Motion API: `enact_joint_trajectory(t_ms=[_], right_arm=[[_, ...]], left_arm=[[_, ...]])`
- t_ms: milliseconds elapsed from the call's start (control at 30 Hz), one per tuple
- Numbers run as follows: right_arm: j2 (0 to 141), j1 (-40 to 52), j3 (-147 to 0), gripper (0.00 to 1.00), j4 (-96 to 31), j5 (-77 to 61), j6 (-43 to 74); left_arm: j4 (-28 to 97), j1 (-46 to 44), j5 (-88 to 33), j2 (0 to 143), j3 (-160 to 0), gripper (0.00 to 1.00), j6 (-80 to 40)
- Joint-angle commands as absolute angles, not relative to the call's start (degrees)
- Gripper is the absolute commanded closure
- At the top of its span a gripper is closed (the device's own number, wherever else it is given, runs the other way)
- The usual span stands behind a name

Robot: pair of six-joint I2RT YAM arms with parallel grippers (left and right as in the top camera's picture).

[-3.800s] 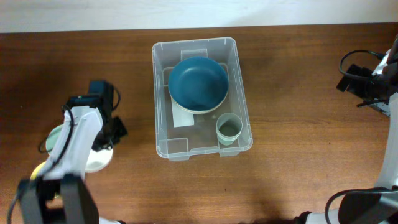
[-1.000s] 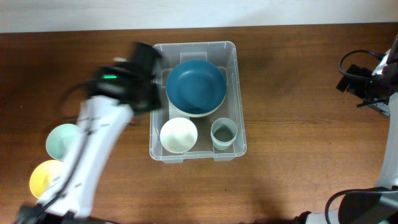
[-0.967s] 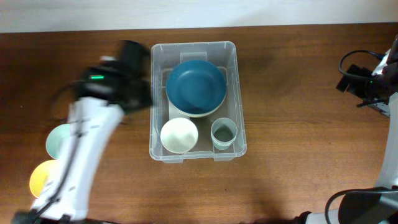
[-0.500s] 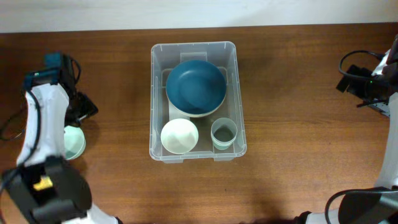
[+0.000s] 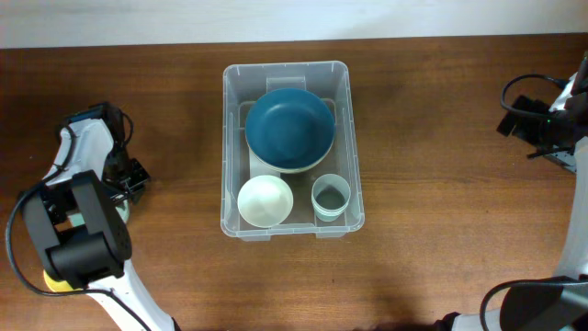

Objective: Pack container
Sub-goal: 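Grasp the rim of the pale green bowl with the left gripper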

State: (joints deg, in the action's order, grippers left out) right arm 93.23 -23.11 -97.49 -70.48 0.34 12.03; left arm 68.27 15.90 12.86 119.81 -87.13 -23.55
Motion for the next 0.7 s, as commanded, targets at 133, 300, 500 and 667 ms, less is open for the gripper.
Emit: enact_joint_trajectory(t_ms=[133,300,500,667], right_arm=[[93.4,-23.3,-97.3,0.01,-70.5,0.0,12.5],[93.4,-23.3,-97.3,0.01,-70.5,0.0,12.5],[93.4,-23.3,-97.3,0.01,-70.5,0.0,12.5],[93.4,-23.3,-97.3,0.01,-70.5,0.0,12.5]], left_arm=[[68.7,12.8,12.9,119.9,-88.2,0.99,-23.0],[74.0,7.4,13.1,116.9,-94.3,1.0,-23.0],[80.2,-1.0,13.0,108.9,-103.0,0.99,-23.0],[79.2,-12.0,12.9,100.2,-106.7,1.0,-23.5]])
